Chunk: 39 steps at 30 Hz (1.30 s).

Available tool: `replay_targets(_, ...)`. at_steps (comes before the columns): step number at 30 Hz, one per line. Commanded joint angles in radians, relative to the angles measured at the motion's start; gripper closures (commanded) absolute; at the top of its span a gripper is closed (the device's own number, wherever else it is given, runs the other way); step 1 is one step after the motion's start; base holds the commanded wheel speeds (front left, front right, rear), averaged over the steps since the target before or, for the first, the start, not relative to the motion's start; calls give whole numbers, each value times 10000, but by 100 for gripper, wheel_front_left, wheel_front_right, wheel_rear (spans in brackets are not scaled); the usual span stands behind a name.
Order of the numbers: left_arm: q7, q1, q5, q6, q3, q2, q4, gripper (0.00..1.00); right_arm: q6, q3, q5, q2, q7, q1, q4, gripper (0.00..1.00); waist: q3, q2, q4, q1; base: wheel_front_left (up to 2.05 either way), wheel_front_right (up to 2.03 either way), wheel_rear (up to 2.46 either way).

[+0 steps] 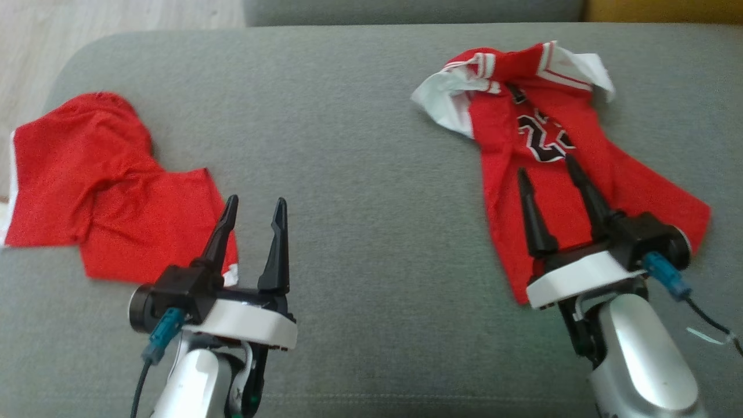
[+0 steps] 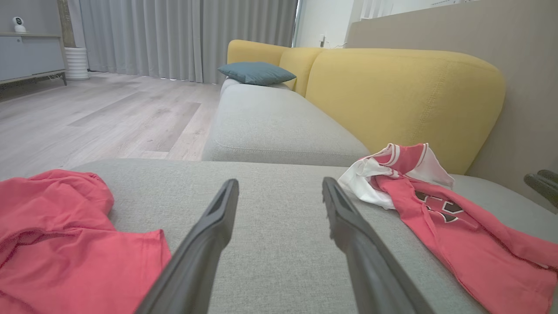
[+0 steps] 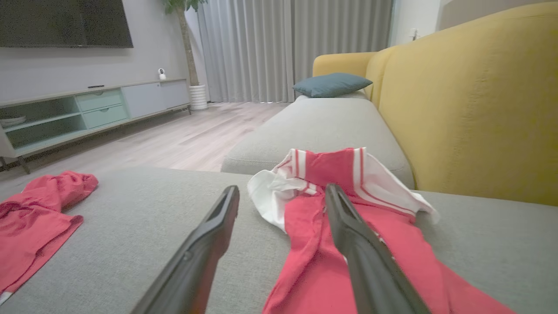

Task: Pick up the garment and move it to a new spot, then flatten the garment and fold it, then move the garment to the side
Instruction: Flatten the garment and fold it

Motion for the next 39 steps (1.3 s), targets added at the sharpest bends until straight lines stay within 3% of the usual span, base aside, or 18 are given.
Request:
replay_targets(1, -49, -491, 16, -12, 216, 31, -323, 0, 65, 354, -115, 115, 55, -202, -340, 0, 169, -1, 262, 0, 0, 0, 0)
replay_targets(10, -49, -742, -149, 34, -157, 31, -277, 0, 65, -50, -1275, 115, 566, -1141, 559, 0, 680, -1, 1372, 0, 0, 0, 0)
replay_targets(22, -49, -933, -639, 335, -697, 31, -366, 0, 65, -2178, -3736, -102, 1390, -3558, 3531, 0, 1582, -1, 3125, 0, 0, 0, 0)
replay_targets(32, -49, -1216, -967, 540, -1055, 31, -547, 0, 65, -3668, -5660, -581, 1559, -5037, 5234, 0, 2270, -1, 3780, 0, 0, 0, 0)
replay_targets(33, -49, -1230, -981, 552, -1082, 31, -562, 0, 65, -3801, -5785, -575, 1546, -5151, 5368, 54, 2323, -1, 3793, 0, 0, 0, 0)
replay_targets(34, -49, -1242, -993, 564, -1103, 31, -577, 0, 65, -3912, -5899, -564, 1498, -5261, 5490, 100, 2369, -1, 3795, 0, 0, 0, 0)
replay_targets(39, -49, -1309, -981, 602, -1106, 31, -548, 0, 65, -3951, -5951, -244, 593, -5717, 6113, 100, 2377, -1, 3607, 0, 0, 0, 0)
